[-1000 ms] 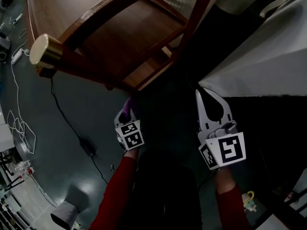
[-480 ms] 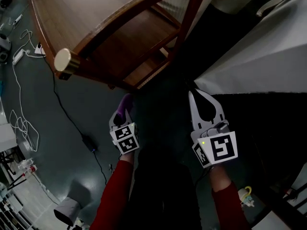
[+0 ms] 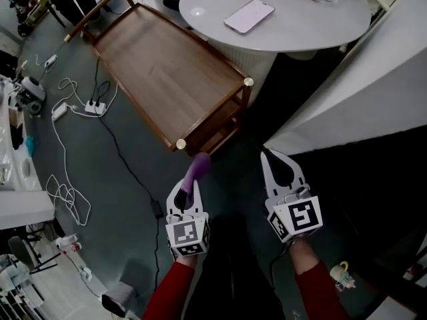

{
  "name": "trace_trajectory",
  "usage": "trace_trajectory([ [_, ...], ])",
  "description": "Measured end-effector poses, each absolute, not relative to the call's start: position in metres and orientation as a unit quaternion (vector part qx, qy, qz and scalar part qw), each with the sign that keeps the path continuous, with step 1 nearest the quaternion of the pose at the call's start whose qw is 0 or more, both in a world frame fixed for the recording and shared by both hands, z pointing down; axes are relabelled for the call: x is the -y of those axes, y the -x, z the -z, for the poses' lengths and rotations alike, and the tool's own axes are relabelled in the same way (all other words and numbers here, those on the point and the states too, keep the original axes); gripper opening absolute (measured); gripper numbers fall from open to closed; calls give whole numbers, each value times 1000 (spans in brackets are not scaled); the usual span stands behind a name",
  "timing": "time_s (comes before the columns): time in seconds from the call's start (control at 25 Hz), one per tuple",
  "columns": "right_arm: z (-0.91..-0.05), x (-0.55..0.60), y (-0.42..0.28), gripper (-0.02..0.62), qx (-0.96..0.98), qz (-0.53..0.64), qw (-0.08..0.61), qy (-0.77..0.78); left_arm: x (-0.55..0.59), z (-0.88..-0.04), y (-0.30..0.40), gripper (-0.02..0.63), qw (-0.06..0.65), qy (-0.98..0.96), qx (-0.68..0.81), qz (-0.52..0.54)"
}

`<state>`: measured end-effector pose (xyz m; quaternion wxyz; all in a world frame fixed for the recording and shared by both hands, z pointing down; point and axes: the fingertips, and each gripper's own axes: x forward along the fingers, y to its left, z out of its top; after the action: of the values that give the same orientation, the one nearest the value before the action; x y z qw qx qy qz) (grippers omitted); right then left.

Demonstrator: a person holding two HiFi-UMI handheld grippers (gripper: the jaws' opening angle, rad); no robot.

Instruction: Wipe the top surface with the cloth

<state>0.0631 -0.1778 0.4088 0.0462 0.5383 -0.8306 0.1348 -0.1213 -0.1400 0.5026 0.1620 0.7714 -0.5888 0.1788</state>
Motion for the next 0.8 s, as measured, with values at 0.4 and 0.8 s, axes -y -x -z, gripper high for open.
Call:
trace_trajectory([
  [0.4, -289, 162, -65, 14, 847, -91, -7, -524, 160, -307, 84, 63, 33, -834, 545, -86],
  [0.8, -220, 132, -77, 12, 840, -60, -43, -538, 129, -217, 72, 63, -7, -849, 528, -30],
])
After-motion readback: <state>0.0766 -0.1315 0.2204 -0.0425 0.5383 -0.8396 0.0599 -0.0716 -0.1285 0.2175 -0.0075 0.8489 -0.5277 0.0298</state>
